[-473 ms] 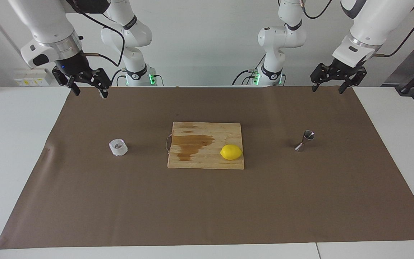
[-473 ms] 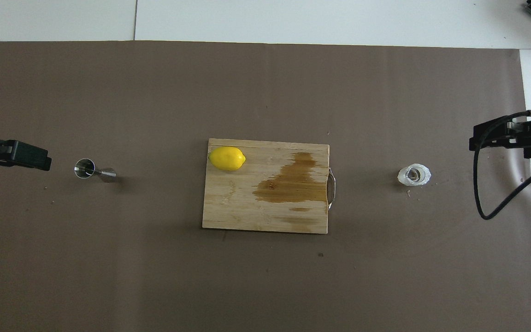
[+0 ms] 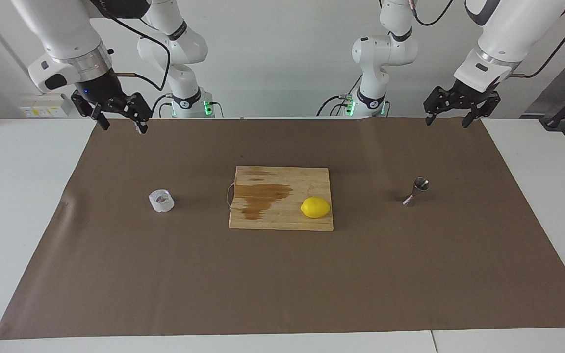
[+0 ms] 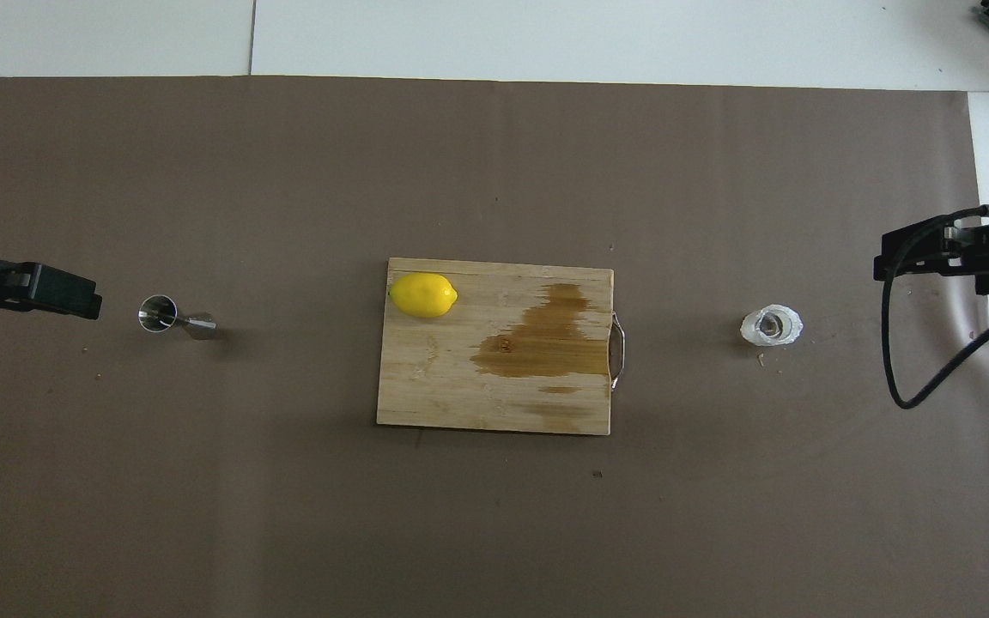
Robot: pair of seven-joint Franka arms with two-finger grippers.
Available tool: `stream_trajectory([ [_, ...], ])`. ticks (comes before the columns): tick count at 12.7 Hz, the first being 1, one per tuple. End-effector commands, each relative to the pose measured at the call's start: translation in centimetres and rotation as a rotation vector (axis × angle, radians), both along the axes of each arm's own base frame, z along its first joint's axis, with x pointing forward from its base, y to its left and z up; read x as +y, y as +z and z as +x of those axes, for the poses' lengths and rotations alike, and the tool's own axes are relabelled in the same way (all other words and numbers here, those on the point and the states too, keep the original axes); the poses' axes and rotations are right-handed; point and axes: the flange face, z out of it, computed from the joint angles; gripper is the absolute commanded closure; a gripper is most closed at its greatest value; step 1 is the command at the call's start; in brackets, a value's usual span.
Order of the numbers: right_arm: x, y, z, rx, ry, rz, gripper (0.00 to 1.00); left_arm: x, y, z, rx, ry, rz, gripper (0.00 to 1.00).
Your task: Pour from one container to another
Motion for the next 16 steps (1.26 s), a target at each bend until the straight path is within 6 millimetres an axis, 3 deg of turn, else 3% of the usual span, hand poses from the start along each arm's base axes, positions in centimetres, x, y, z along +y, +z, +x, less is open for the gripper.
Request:
stream_trajectory([
  [1, -0.4, -0.1, -0.4, -0.002, 0.009, 0.003, 0.0, 0.7, 0.0, -0.3, 0.005, 0.023, 0.019, 0.0],
  [13, -0.4, 0.0, -0.4, -0.003, 0.009, 0.003, 0.0, -0.3, 0.5, -0.4, -0.014, -0.007, 0.019, 0.0],
  [16, -0.4, -0.1, -0.4, -0.002, 0.009, 0.003, 0.0, -0.2, -0.8, -0.8, -0.017, 0.017, 0.009, 0.0],
])
